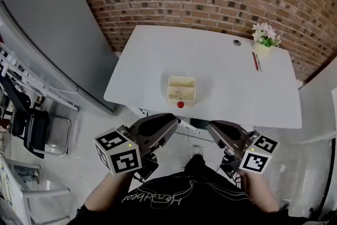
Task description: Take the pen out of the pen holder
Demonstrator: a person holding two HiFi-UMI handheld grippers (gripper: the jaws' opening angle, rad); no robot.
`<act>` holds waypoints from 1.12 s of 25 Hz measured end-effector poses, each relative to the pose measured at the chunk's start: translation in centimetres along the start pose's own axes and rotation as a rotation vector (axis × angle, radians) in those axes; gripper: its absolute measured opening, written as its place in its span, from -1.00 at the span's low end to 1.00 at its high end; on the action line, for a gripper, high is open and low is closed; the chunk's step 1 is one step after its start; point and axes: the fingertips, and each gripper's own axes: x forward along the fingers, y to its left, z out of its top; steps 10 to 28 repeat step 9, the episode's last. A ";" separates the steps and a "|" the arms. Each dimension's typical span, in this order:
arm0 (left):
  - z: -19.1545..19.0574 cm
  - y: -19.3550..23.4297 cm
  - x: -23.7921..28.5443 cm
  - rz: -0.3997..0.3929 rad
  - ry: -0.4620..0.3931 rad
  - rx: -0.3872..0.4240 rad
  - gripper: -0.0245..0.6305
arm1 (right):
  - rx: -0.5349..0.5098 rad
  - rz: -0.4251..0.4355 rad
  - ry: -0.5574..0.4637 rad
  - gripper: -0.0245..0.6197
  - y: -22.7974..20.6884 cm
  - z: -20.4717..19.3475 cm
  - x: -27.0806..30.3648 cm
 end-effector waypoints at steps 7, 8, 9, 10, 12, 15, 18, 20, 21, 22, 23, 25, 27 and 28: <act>0.7 0.8 1.1 0.003 -0.003 -0.008 -0.70 | 0.004 -0.011 0.010 -0.92 -1.2 0.5 0.3; 0.8 0.9 1.3 0.004 -0.002 -0.008 -0.70 | 0.005 -0.012 0.011 -0.92 -1.4 0.5 0.4; 0.8 1.1 1.4 0.004 -0.002 -0.009 -0.70 | 0.006 -0.012 0.012 -0.91 -1.6 0.5 0.4; 0.8 1.1 1.4 0.004 -0.002 -0.009 -0.70 | 0.006 -0.012 0.012 -0.91 -1.6 0.5 0.4; 0.8 1.1 1.4 0.004 -0.002 -0.009 -0.70 | 0.006 -0.012 0.012 -0.91 -1.6 0.5 0.4; 0.8 1.1 1.4 0.004 -0.002 -0.009 -0.70 | 0.006 -0.012 0.012 -0.91 -1.6 0.5 0.4; 0.8 1.1 1.4 0.004 -0.002 -0.009 -0.70 | 0.006 -0.012 0.012 -0.91 -1.6 0.5 0.4; 0.8 1.1 1.4 0.004 -0.002 -0.009 -0.70 | 0.006 -0.012 0.012 -0.91 -1.6 0.5 0.4; 0.8 1.1 1.4 0.004 -0.002 -0.009 -0.70 | 0.006 -0.012 0.012 -0.91 -1.6 0.5 0.4; 0.8 1.1 1.4 0.004 -0.002 -0.009 -0.70 | 0.006 -0.012 0.012 -0.91 -1.6 0.5 0.4; 0.8 1.1 1.4 0.004 -0.002 -0.009 -0.70 | 0.006 -0.012 0.012 -0.91 -1.6 0.5 0.4; 0.8 1.1 1.4 0.004 -0.002 -0.009 -0.70 | 0.006 -0.012 0.012 -0.91 -1.6 0.5 0.4; 0.8 1.1 1.4 0.004 -0.002 -0.009 -0.70 | 0.006 -0.012 0.012 -0.91 -1.6 0.5 0.4; 0.8 1.1 1.4 0.004 -0.002 -0.009 -0.70 | 0.006 -0.012 0.012 -0.91 -1.6 0.5 0.4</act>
